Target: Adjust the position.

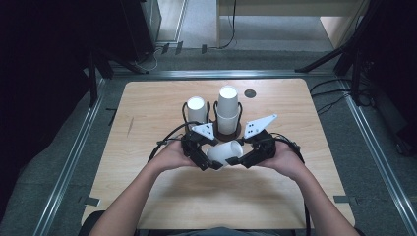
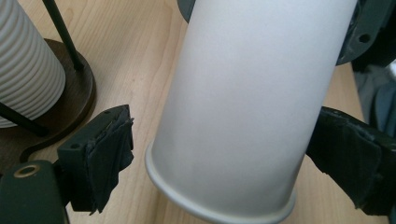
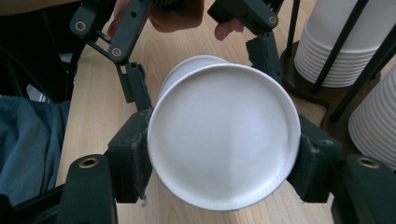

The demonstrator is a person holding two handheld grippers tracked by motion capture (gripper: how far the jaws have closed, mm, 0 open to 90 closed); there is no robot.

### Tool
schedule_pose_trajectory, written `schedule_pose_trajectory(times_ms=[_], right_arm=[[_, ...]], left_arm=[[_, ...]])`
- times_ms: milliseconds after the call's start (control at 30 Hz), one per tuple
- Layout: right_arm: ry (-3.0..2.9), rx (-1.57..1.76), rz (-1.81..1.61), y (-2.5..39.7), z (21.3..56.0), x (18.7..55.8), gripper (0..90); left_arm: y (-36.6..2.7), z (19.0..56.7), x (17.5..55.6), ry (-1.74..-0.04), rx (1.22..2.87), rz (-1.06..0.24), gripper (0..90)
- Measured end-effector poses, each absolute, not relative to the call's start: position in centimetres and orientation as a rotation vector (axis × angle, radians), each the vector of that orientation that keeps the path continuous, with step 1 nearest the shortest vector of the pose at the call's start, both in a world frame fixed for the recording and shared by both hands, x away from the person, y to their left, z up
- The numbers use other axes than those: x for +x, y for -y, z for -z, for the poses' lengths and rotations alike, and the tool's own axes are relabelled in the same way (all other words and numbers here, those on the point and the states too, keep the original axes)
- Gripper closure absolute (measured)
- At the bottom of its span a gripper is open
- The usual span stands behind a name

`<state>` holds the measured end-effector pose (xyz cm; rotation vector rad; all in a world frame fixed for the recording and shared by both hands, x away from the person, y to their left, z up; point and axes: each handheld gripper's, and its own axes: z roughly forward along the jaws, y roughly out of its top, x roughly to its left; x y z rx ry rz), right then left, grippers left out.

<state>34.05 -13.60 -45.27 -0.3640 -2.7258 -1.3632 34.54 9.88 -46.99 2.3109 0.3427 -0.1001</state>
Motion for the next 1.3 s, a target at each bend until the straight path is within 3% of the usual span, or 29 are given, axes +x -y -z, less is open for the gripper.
schedule_pose_trajectory(times_ms=[267,633,800,933,1300], right_arm=[[2.653,-0.362,1.470,14.1,44.5,34.0,33.1],[2.584,-0.378,1.535,14.7,44.1,34.2,34.2],[2.607,-0.359,1.537,14.7,44.1,34.1,34.4],[2.642,-0.374,1.520,14.5,44.1,34.0,24.3],[2.767,-0.378,1.351,14.1,45.2,33.7,21.9]], left_arm=[[-9.8,47.3,34.3,-0.326,2.265,0.073,9.2],[-10.7,46.8,34.3,-0.274,2.199,0.097,24.1],[-10.7,46.7,34.3,-0.263,2.215,0.086,26.5],[-10.7,46.2,34.3,-0.275,2.253,0.088,26.6],[-11.5,45.4,34.4,-0.312,2.342,0.066,25.8]])
